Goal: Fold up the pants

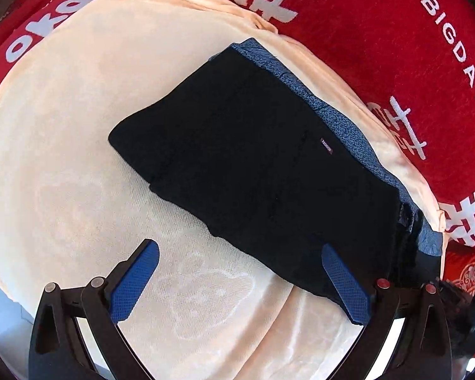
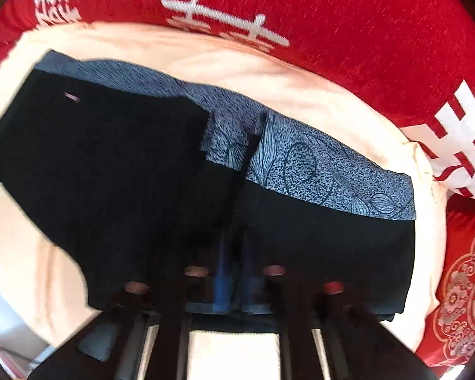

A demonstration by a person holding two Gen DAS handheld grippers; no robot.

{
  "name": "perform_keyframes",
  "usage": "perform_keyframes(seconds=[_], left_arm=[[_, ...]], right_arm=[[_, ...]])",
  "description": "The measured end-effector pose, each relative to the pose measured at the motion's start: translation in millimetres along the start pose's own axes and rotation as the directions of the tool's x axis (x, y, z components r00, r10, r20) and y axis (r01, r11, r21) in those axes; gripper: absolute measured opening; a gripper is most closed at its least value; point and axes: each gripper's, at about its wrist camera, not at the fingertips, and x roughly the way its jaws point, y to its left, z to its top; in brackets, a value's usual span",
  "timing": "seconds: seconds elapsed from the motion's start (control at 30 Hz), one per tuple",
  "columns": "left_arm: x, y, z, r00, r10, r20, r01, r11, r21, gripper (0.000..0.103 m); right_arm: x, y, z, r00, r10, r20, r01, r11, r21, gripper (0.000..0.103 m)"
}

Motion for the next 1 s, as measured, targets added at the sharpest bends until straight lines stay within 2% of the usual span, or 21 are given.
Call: perform_keyframes(seconds=[0.1, 0.2, 0.27, 0.4, 0.5, 0.6, 0.63, 0.73, 0.83, 1.0], left_arm=[[6.7, -1.4, 1.3, 1.0, 0.011, -0.015, -0.012, 1.0, -0.013, 0.103], [4.5, -1.2, 0.8, 1.0, -0.006, -0.006, 0.006, 1.0, -0.028, 0.103], [4.3, -1.4, 0.4, 1.0, -0.005, -0.008, 0.005, 1.0, -0.021, 0.103], [4.9, 3.5, 0.7, 1.0, -0.021, -0.016, 0.02, 0.999, -0.042, 0.103], [5.9, 11.6, 3.1, 0.997, -0.075, -0.011, 0.074, 0.994, -0.086, 0.103], [11.4, 22.8, 6.7, 0.987, -0.16, 0.003, 0.159, 0.979, -0.129, 0.103], [14.1, 26.4, 7.8, 0.982, -0.19, 0.003, 0.188, 0.972, -0.143, 0.103], [23.1, 37.0, 10.0, 0.935, -0.354, 0.015, 0.35, 0.918, -0.187, 0.103], [30.3, 43.9, 12.7, 0.91, -0.413, 0.041, 0.413, 0.891, -0.188, 0.103], [34.1, 58.1, 23.8, 0.857, -0.502, 0.117, 0.514, 0.822, -0.246, 0.103]], right_arm=[[10.6, 5.7, -9.7, 0.999, 0.027, -0.037, -0.029, 0.999, -0.046, 0.005], [11.5, 10.8, -10.9, 1.0, 0.009, -0.015, -0.01, 0.997, -0.082, 0.008], [2.6, 11.6, -14.0, 0.999, 0.041, -0.01, -0.042, 0.995, -0.094, 0.015], [-14.9, 16.7, -24.7, 0.995, 0.1, -0.002, -0.099, 0.985, -0.139, 0.017], [-21.0, 29.1, -27.6, 0.992, 0.125, 0.017, -0.121, 0.979, -0.163, 0.017], [-10.0, 34.8, -24.8, 0.98, 0.198, -0.008, -0.197, 0.968, -0.153, 0.017], [-2.3, 32.2, -24.7, 0.973, 0.23, -0.024, -0.231, 0.963, -0.137, 0.017], [8.9, 32.9, -28.2, 0.958, 0.28, -0.063, -0.284, 0.956, -0.067, 0.017], [16.5, 24.2, -30.6, 0.948, 0.313, -0.061, -0.316, 0.948, -0.038, 0.017], [18.0, 22.0, -35.1, 0.947, 0.316, -0.054, -0.319, 0.946, -0.064, 0.017]])
